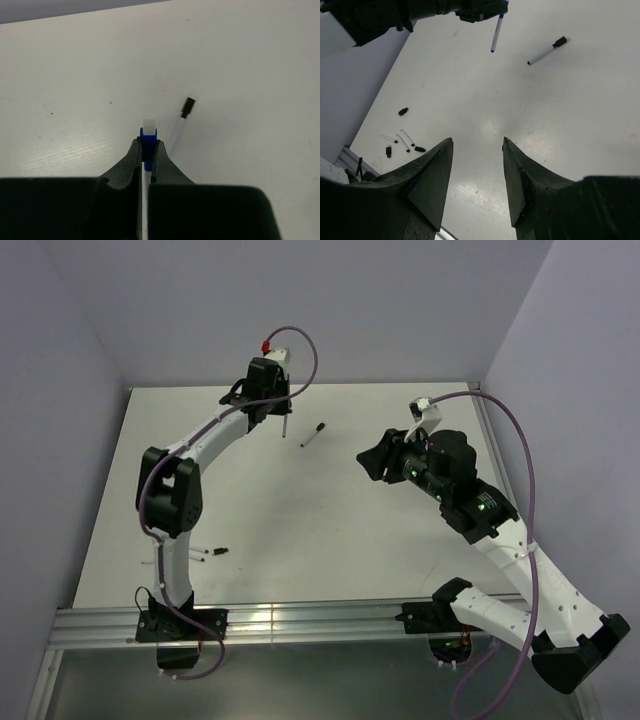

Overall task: Insert the pens into the pen caps
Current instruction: Place the pen at the center of the board.

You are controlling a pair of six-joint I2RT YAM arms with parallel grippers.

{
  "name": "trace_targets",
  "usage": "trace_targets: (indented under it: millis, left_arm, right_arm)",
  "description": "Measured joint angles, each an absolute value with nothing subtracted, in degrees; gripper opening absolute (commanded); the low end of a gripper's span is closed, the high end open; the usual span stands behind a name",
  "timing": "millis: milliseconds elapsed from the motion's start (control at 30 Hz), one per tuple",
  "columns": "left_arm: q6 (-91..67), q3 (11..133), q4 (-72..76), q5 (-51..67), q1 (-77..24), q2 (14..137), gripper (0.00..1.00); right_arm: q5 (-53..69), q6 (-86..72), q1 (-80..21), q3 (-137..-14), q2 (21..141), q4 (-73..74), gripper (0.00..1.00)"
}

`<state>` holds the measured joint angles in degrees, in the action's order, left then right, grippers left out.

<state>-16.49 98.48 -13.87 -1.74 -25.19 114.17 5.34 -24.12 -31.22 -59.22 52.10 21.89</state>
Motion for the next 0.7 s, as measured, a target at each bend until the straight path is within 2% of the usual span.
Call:
trace_targets:
  millis: [333,533,700]
  left_arm:
    - [-11.0,116.4,-18.5,-3.7,-24.1,134.6,0.05]
    - [-10.6,120.4,-19.4,-4.3,-24.1,139.6,0.11]
    - [-10.7,121.3,-19.7,-4.4,-24.1,141.5,0.24]
  right_arm:
    - [4.3,-24.1,-30.7,-57.6,49.4,22.9,0.52]
    - [4.5,-24.1,-30.7,-57.5,49.4,22.8,0.52]
    - [4.6,-24.1,-30.7,-56.7,49.4,22.9,0.52]
